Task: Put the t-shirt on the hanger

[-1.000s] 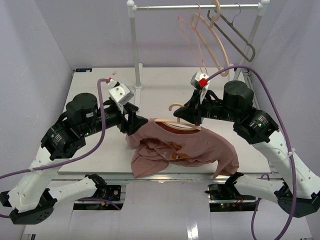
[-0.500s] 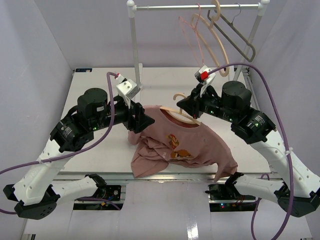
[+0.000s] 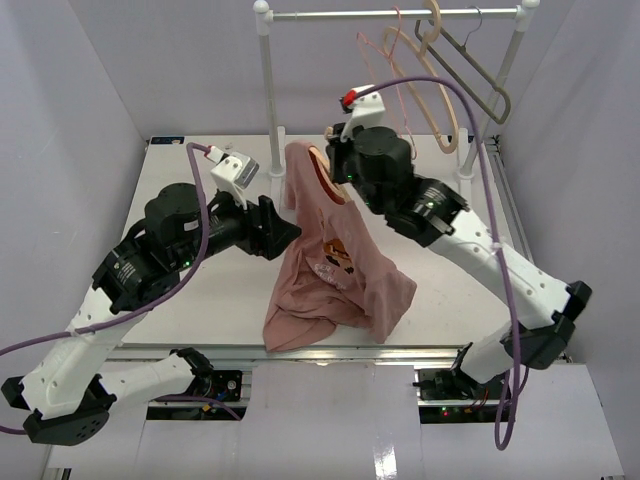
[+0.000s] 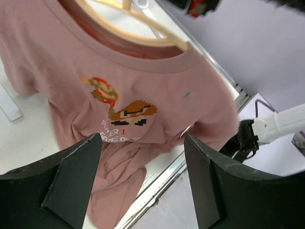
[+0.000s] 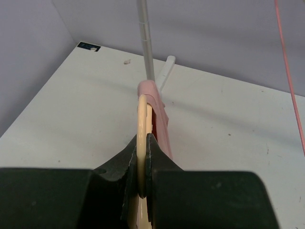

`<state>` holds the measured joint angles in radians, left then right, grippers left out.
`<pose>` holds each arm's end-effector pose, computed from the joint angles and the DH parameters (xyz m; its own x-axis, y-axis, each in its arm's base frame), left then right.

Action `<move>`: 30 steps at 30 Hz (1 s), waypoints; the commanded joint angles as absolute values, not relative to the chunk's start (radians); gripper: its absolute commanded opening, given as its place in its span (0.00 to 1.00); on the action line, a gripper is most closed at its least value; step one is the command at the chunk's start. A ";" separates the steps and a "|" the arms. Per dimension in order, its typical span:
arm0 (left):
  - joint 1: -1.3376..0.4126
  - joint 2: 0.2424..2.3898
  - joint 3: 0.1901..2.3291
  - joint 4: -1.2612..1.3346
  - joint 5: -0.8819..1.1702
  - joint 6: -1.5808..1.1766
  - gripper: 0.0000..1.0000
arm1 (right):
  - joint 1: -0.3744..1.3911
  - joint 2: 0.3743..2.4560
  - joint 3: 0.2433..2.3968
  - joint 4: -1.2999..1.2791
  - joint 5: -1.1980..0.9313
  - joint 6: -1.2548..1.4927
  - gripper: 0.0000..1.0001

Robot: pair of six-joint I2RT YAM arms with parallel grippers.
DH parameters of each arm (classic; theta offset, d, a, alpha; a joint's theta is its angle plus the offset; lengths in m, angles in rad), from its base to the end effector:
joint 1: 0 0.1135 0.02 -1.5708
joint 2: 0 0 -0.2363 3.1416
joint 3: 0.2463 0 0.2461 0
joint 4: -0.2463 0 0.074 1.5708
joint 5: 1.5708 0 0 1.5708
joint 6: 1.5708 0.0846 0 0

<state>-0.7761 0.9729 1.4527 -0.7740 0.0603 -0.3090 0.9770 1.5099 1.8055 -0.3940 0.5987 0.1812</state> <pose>0.1553 -0.1596 0.4263 -0.4223 -0.0108 -0.9064 0.6424 0.7019 -0.3077 0.2407 0.2714 0.4622 -0.1209 0.0870 -0.9888 -0.3549 0.9265 0.1249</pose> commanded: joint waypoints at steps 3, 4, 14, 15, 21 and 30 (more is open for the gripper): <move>-0.779 0.931 1.366 -0.711 0.015 -0.375 0.80 | 1.105 1.659 1.953 -0.224 1.066 0.209 0.08; -0.779 0.933 1.357 -0.707 0.015 -0.382 0.80 | 1.112 1.676 1.959 -0.222 1.092 0.222 0.08; -0.778 0.900 1.243 -0.608 0.015 -0.457 0.80 | 1.136 1.746 1.961 -0.222 1.149 0.369 0.08; -0.778 0.899 1.223 -0.601 0.015 -0.462 0.80 | 1.136 1.745 1.957 -0.222 1.147 0.376 0.08; -0.778 0.889 1.104 -0.496 0.015 -0.497 0.80 | 1.135 1.735 1.942 -0.222 1.119 0.425 0.08; -0.789 0.918 1.027 -0.427 -0.075 -0.500 0.78 | 1.135 1.747 1.911 -0.222 1.152 0.485 0.08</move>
